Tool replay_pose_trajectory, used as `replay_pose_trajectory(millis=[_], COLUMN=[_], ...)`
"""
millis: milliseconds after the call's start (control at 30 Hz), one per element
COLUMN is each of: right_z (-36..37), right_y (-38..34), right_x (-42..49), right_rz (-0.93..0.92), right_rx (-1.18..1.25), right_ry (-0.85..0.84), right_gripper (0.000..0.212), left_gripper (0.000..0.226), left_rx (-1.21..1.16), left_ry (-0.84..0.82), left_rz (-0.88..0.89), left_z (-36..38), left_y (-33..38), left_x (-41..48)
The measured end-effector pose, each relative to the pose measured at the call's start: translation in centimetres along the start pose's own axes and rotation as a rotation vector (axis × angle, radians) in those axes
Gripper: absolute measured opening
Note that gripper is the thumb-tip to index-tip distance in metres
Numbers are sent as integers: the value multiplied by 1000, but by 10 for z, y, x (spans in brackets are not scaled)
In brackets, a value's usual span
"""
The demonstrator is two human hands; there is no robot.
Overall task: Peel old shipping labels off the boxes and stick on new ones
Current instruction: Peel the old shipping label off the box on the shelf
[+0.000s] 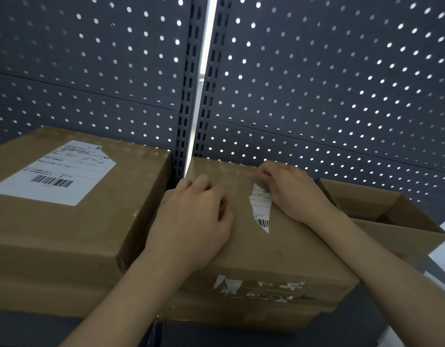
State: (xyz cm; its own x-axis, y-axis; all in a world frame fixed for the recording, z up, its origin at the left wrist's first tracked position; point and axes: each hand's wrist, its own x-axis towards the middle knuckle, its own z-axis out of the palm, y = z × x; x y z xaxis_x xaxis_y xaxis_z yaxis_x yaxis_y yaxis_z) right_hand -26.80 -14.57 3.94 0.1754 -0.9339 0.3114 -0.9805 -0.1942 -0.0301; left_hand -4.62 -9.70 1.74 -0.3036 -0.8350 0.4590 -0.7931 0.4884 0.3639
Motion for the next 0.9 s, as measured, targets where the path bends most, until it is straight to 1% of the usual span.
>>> replay_pose_trajectory(millis=[200, 367, 500, 633, 800, 900], right_z=[1, 0, 0, -2, 0, -1], right_y=[-3, -5, -4, 0, -3, -5], right_x=[2, 4, 4, 0, 2, 1], right_rz=[-41, -76, -70, 10, -31, -54], right_rx=[-28, -93, -31, 61, 5, -77], right_ry=[-58, -74, -86, -16, -61, -68], right_gripper=[18, 14, 13, 15, 19, 19], left_gripper=[29, 30, 30, 30, 29, 27], left_rx=[-4, 1, -1, -4, -6, 2], left_ry=[9, 4, -7, -6, 0, 8], left_rz=[0, 0, -2, -2, -2, -4], left_z=[1, 2, 1, 0, 1, 1], left_y=[0, -2, -1, 0, -1, -1], left_x=[1, 0, 0, 1, 0, 0])
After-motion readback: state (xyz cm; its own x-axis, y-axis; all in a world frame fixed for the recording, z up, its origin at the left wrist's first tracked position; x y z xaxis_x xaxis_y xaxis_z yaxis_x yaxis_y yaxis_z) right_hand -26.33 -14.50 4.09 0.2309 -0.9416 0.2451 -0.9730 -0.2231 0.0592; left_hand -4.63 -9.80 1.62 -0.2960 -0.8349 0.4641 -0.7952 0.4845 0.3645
